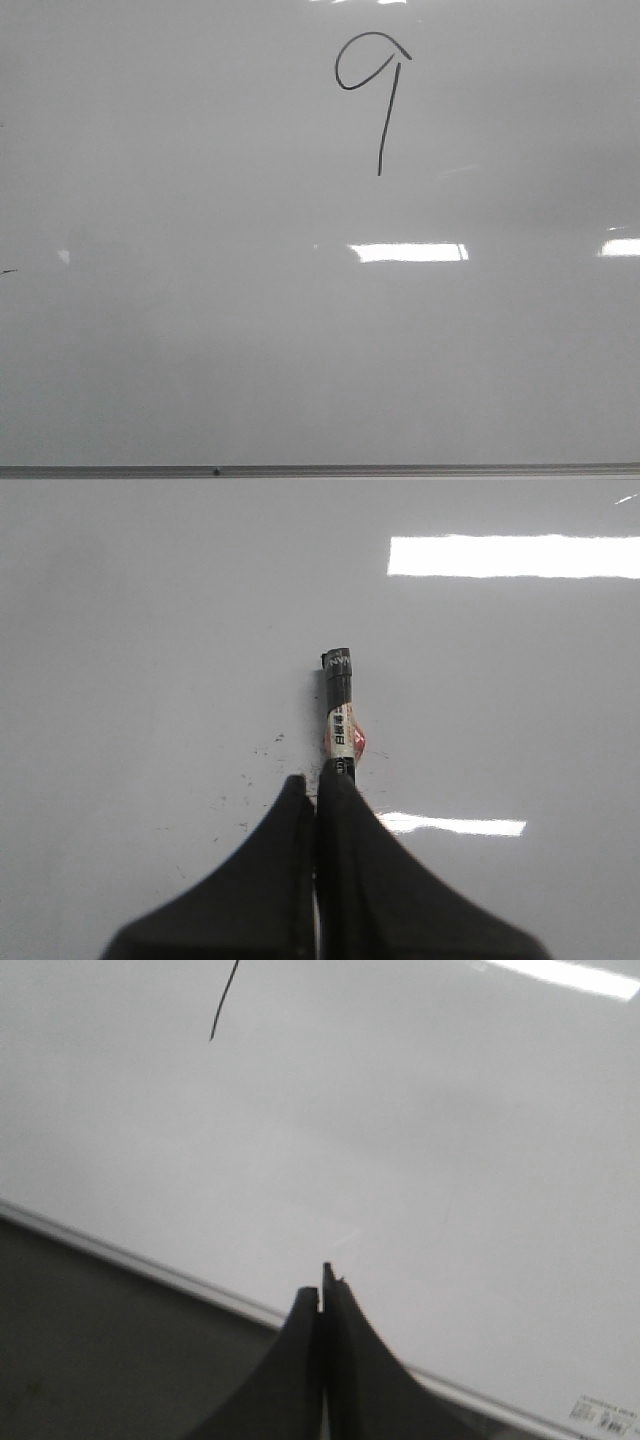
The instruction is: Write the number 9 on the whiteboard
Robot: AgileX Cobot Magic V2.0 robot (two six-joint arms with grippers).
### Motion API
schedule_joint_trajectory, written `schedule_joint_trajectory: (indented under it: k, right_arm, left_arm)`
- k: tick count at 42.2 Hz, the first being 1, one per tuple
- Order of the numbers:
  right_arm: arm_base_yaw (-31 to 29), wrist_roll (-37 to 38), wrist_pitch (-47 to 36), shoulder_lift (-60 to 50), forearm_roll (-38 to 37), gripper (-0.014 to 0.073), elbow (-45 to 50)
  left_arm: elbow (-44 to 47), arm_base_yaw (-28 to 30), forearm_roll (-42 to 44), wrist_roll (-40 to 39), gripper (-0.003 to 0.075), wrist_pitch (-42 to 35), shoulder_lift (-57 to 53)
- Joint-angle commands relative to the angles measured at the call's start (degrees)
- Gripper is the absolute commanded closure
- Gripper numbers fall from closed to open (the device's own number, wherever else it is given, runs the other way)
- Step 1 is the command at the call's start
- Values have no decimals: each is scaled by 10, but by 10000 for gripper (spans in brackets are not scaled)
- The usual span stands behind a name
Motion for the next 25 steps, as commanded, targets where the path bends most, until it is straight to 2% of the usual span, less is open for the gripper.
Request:
schedule_joint_trajectory:
  k: [1, 8, 14, 20, 25]
  right_arm:
    - [-34, -3, -148, -39, -8, 672, 54]
    - [-97, -3, -376, -127, -8, 672, 225]
    - [-118, -3, -521, -202, -8, 672, 360]
    - [-119, -2, -603, -256, -8, 672, 444]
    - [-124, -2, -580, -269, -8, 672, 445]
  left_arm:
    - [1, 3, -1, 1, 739, -49, -12]
    - [1, 3, -1, 1, 739, -49, -12]
    - [1, 3, -1, 1, 739, -49, -12]
    - [1, 3, -1, 1, 739, -49, -12]
    - [1, 3, -1, 1, 739, -49, -11]
